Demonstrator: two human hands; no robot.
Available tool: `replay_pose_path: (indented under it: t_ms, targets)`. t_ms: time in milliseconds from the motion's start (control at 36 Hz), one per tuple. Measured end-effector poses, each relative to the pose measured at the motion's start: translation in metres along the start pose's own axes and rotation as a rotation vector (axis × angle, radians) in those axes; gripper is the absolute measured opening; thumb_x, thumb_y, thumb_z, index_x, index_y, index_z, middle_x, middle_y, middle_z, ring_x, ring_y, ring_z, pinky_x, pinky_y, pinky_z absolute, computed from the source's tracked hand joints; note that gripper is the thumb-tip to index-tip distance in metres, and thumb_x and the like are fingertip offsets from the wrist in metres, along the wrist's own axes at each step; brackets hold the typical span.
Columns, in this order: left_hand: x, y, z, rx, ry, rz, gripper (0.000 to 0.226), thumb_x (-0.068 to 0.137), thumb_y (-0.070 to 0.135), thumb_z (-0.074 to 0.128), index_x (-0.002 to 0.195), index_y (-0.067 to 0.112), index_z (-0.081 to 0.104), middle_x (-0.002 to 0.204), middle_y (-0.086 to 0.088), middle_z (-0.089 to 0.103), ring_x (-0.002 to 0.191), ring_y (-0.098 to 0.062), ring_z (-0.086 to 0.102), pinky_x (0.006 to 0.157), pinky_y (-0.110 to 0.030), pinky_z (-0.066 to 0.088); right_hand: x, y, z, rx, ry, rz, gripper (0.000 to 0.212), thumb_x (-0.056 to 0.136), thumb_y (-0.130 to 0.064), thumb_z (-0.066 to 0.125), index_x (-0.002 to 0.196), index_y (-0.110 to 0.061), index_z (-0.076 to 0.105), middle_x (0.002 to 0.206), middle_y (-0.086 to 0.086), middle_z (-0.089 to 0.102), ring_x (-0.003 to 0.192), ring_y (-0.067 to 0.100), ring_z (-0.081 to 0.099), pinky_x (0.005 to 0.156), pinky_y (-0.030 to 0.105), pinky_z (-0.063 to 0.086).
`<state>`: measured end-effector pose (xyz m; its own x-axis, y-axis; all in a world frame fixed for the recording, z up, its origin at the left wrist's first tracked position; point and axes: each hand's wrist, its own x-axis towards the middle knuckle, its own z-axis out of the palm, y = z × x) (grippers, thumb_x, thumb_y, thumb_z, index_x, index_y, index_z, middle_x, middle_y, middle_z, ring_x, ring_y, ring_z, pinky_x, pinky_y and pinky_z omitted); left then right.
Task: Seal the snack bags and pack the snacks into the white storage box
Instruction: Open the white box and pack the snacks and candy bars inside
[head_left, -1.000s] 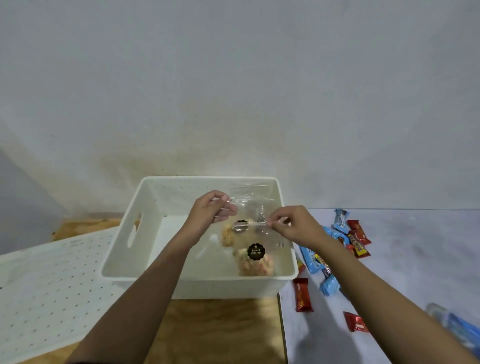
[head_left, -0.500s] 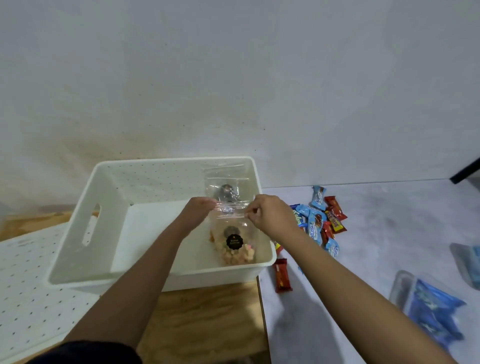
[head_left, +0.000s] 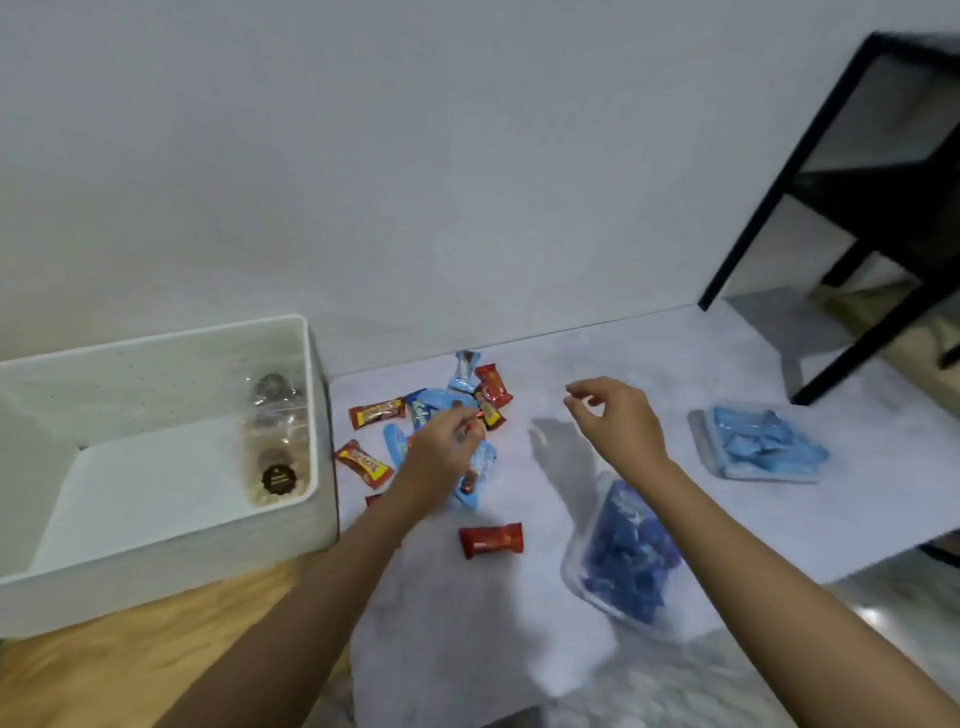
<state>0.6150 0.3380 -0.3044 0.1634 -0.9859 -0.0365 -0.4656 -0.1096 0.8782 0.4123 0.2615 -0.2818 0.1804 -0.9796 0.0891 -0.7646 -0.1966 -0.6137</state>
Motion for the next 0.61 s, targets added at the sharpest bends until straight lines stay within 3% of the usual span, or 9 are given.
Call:
replay_pose_path:
  t_ms: [83, 167, 278, 389, 444, 528, 611]
  targets:
    - [-0.018, -0.001, 0.064, 0.027, -0.143, -0.125, 0.037, 0.094, 0.017, 0.05, 0.13, 0.009, 0.05, 0.126, -0.012, 0.056, 0.112, -0.022, 0.055, 0.09, -0.02, 0.038, -0.015, 0.075, -0.025, 0.011, 0.026, 0.149, 0.025, 0.089, -0.028, 0.059, 0.111, -0.017, 0.066, 0.113, 0.0, 0.066, 0.099, 0.019, 0.06, 0.074, 0.028, 0.043]
    - [-0.036, -0.006, 0.114, 0.034, -0.206, -0.205, 0.042, 0.095, 0.023, 0.05, 0.135, 0.014, 0.043, 0.132, -0.008, 0.05, 0.11, -0.019, 0.053, 0.09, -0.022, 0.04, -0.029, 0.142, -0.048, -0.021, 0.111, 0.303, 0.034, 0.087, -0.025, 0.062, 0.118, -0.012, 0.062, 0.124, 0.011, 0.06, 0.114, 0.03, 0.054, 0.088, 0.038, 0.045]
    - [-0.05, -0.006, 0.156, -0.027, -0.239, -0.301, 0.046, 0.096, 0.021, 0.046, 0.141, 0.016, 0.036, 0.133, -0.007, 0.049, 0.106, -0.015, 0.052, 0.086, -0.026, 0.043, -0.035, 0.2, -0.07, -0.092, 0.303, 0.562, 0.059, 0.086, -0.027, 0.062, 0.136, -0.008, 0.038, 0.143, 0.017, 0.033, 0.128, 0.037, 0.031, 0.096, 0.053, 0.036]
    - [-0.057, -0.003, 0.177, -0.019, -0.222, -0.298, 0.043, 0.099, 0.02, 0.039, 0.142, 0.018, 0.035, 0.135, -0.016, 0.051, 0.12, -0.029, 0.052, 0.102, -0.043, 0.043, -0.027, 0.236, -0.072, 0.105, 0.414, 0.882, 0.086, 0.084, -0.035, 0.065, 0.146, -0.007, 0.013, 0.154, 0.014, 0.012, 0.137, 0.035, 0.02, 0.104, 0.054, 0.031]
    - [-0.059, -0.001, 0.182, -0.003, -0.182, -0.304, 0.042, 0.099, 0.022, 0.039, 0.141, 0.017, 0.037, 0.133, -0.014, 0.054, 0.121, -0.028, 0.052, 0.105, -0.042, 0.041, -0.022, 0.243, -0.067, 0.306, 0.42, 0.962, 0.093, 0.084, -0.034, 0.066, 0.147, -0.004, 0.005, 0.154, 0.016, 0.012, 0.136, 0.036, 0.025, 0.106, 0.052, 0.032]
    - [-0.058, 0.002, 0.186, 0.038, -0.165, -0.327, 0.041, 0.099, 0.02, 0.039, 0.139, 0.018, 0.039, 0.12, -0.01, 0.061, 0.103, -0.022, 0.06, 0.088, -0.028, 0.05, -0.012, 0.246, -0.054, 0.605, 0.492, 0.966, 0.088, 0.087, -0.024, 0.063, 0.148, -0.006, 0.002, 0.147, 0.019, 0.031, 0.128, 0.035, 0.042, 0.103, 0.047, 0.042]
    - [-0.053, 0.002, 0.187, 0.106, -0.143, -0.331, 0.038, 0.098, 0.015, 0.04, 0.136, 0.018, 0.044, 0.102, -0.004, 0.063, 0.081, -0.014, 0.059, 0.063, -0.011, 0.043, -0.005, 0.244, -0.048, 0.79, 0.497, 0.994, 0.075, 0.09, -0.015, 0.053, 0.148, -0.019, 0.006, 0.138, 0.014, 0.046, 0.115, 0.032, 0.055, 0.09, 0.049, 0.052]
